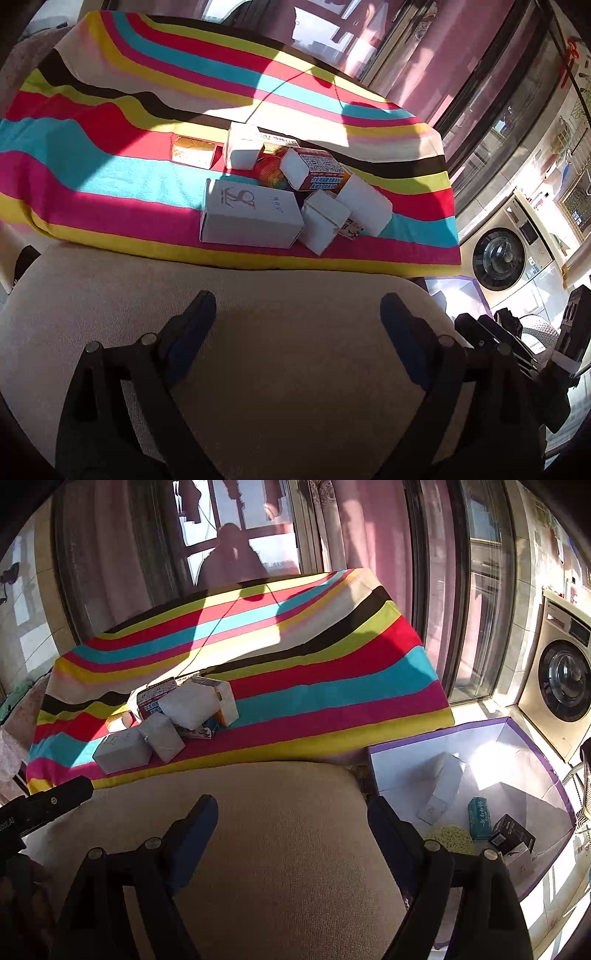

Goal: Organize objects
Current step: 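Move both tools back over the remaining boxes on the sofa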

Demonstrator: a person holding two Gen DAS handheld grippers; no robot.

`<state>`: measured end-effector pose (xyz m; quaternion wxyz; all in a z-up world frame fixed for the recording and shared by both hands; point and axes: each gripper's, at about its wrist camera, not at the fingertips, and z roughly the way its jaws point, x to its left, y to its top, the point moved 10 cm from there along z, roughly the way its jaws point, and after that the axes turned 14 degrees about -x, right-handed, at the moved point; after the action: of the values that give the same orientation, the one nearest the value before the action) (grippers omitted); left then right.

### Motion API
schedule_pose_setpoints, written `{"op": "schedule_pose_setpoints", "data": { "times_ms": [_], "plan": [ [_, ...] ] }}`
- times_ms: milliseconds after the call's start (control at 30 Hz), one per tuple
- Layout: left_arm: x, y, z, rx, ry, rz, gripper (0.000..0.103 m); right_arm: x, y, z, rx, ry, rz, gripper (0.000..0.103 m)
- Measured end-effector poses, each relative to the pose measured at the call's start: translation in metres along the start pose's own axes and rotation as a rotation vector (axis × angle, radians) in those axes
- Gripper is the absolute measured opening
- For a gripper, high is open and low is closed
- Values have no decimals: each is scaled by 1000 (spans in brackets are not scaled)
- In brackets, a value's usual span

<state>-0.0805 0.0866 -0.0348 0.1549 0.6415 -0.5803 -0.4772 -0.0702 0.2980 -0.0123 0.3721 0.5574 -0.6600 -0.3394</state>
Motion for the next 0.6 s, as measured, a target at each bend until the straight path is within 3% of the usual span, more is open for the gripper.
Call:
{"op": "schedule_pose_setpoints", "data": {
  "times_ms": [300, 433, 600],
  "plan": [
    [25, 12, 41, 77, 150, 46, 96, 26, -8, 13, 42, 45, -89, 85],
    [24, 12, 63, 130, 198, 97, 96, 25, -7, 14, 37, 48, -72, 85],
    [30, 17, 77, 146, 256, 90, 96, 25, -7, 15, 37, 65, -51, 85]
  ]
}}
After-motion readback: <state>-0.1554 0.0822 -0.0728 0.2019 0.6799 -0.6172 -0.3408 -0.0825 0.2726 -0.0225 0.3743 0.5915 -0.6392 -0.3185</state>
